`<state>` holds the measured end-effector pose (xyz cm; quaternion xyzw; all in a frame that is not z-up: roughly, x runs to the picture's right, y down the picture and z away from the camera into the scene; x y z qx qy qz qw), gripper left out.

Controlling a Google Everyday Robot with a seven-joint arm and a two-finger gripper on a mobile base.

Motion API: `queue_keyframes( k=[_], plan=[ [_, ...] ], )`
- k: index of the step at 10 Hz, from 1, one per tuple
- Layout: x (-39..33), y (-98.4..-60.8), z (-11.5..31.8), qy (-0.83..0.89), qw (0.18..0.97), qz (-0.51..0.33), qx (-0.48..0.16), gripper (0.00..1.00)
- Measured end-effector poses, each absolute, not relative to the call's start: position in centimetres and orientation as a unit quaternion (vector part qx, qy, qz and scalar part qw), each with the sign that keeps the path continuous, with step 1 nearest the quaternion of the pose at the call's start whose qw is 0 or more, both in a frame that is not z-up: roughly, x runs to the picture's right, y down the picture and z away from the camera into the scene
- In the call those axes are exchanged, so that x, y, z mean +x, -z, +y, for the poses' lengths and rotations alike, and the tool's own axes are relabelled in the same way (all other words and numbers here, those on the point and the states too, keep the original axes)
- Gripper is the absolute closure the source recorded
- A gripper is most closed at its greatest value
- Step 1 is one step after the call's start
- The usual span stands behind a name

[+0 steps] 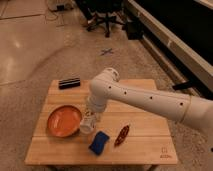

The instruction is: Place the bottle in the ceramic bowl

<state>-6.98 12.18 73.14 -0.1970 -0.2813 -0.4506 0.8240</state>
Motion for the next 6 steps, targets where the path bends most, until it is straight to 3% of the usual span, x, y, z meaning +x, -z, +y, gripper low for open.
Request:
queue_keyframes(
  k=[6],
  plan=[
    [-7.30, -73.51, 12.39, 0.450, 0.823, -0.285, -0.197, 1.00]
  ],
)
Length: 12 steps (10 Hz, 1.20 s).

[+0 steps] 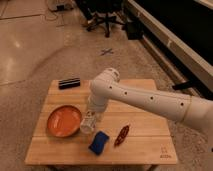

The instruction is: Place the bottle in the ceramic bowl

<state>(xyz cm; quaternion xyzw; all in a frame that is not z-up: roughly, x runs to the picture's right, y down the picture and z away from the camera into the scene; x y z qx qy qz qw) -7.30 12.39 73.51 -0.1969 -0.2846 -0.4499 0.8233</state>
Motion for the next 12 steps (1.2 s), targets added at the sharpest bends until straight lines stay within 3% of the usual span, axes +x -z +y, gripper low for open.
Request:
queue_keyframes(
  k=[6, 12],
  plan=[
    [-13.1, -75.8, 10.1, 0.454, 0.824, -0.301, -0.158, 1.00],
    [-20.9, -75.4, 9.8, 0.480, 0.796, -0.348, -0.123, 1.00]
  ],
)
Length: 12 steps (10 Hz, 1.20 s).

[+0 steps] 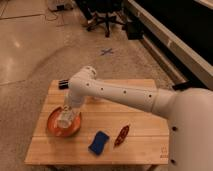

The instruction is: Place the bottle in the ceramic bowl

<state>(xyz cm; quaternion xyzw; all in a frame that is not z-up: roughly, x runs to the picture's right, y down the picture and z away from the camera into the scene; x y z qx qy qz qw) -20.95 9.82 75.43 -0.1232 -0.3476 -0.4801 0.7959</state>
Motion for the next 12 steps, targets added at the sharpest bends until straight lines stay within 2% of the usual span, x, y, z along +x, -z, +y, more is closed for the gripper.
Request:
queue_keyframes(
  k=[1, 2, 7, 9, 10, 12],
  plan=[
    [-22.0, -75.7, 10.0, 0.487, 0.791, -0.351, -0.119, 0.98],
    [-22.5, -76.1, 10.2, 0.493, 0.788, -0.351, -0.117, 0.91],
    [-23.4, -78.6, 11.2, 0.521, 0.779, -0.332, -0.108, 0.40],
    [-23.7, -78.8, 11.6, 0.526, 0.778, -0.326, -0.105, 0.24],
    [-24.0, -78.8, 11.9, 0.529, 0.778, -0.324, -0.103, 0.20],
    [-24.1, -78.5, 12.2, 0.531, 0.778, -0.321, -0.099, 0.20]
  ],
)
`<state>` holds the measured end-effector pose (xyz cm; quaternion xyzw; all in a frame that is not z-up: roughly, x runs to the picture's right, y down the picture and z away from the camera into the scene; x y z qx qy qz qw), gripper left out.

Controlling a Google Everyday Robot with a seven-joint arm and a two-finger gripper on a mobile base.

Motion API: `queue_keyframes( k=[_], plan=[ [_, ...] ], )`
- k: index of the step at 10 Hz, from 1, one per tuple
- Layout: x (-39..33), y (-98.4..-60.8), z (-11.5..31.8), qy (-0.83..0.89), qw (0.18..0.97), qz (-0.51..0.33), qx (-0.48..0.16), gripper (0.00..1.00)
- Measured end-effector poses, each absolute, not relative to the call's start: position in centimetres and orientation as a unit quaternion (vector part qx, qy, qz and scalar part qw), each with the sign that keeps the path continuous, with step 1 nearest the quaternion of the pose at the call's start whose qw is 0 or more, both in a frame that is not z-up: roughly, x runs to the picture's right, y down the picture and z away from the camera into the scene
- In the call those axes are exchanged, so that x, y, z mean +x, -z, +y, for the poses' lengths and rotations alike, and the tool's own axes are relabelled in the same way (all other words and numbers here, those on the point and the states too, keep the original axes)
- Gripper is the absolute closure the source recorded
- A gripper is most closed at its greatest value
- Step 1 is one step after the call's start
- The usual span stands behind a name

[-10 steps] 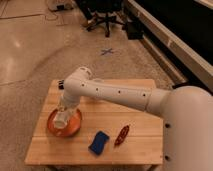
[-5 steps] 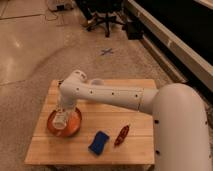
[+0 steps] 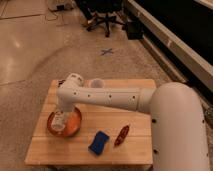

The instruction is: Place the bottle in the ceramic bowl

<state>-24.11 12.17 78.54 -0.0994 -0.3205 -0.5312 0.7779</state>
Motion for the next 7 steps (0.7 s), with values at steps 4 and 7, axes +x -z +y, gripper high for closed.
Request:
queue_keyframes(
  k=[4, 7],
  plan=[
    [-22.8, -77.7, 12.2, 0.530, 0.781, -0.316, -0.096, 0.20],
    [-21.5, -76.6, 11.8, 0.511, 0.787, -0.330, -0.104, 0.20]
  ],
)
